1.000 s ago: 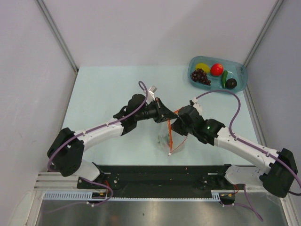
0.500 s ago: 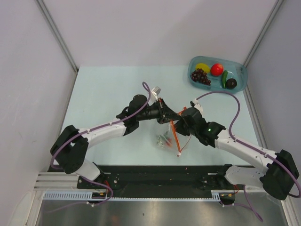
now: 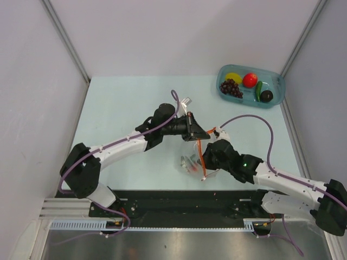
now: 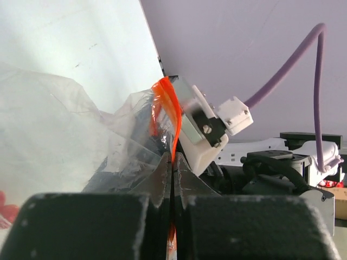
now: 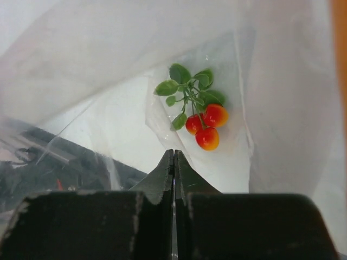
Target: Open the zip-top bag and remove the fake food
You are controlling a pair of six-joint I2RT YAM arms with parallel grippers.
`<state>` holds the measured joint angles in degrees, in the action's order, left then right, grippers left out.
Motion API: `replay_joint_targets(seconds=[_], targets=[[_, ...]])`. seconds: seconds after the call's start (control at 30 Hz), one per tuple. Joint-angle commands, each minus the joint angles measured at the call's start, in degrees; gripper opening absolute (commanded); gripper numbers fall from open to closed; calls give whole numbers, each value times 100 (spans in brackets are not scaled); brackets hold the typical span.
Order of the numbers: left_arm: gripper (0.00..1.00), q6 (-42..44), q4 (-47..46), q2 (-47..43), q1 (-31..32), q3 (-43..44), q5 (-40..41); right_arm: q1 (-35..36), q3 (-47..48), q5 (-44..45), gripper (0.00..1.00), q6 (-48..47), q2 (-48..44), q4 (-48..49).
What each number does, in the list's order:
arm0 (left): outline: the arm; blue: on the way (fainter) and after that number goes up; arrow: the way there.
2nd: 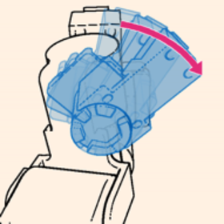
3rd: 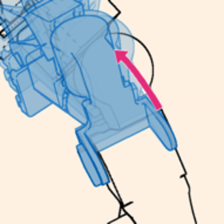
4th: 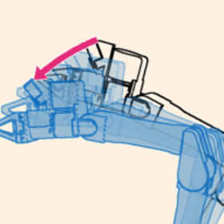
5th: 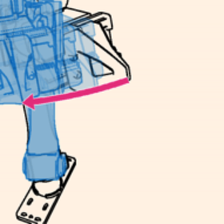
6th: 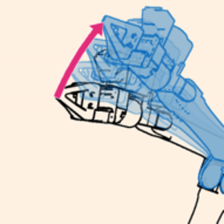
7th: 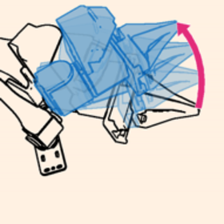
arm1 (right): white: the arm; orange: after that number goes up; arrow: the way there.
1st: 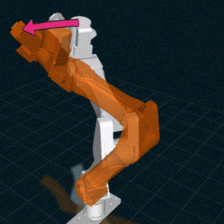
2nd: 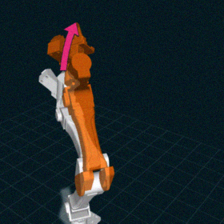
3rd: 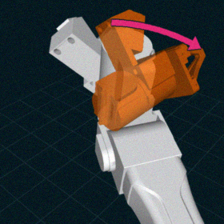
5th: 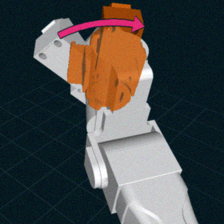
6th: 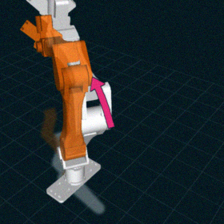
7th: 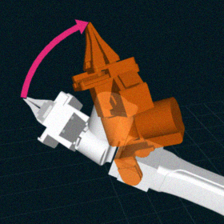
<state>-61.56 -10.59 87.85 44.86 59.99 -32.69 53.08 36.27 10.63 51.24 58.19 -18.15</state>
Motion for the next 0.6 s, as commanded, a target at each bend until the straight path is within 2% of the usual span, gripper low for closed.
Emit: replay_joint_targets(seconds=[0.0, 0.4, 0.53, 0.57], targets=[[0, 373, 127, 56, -39, 171, 148, 27, -269, 35, 0, -62, -343, 312], [0, -172, -294, 118, -30, 251, 69, -359, -349, -904, 10, -510, 877, 1445], [0, -190, -382, 206, -39, 163, 70, -649, -349, -1002, 26, -633, 1185, 1727], [0, -198, -382, 241, -39, 154, 61, -667, -349, -1158, 27, -659, 1333, 1753]])
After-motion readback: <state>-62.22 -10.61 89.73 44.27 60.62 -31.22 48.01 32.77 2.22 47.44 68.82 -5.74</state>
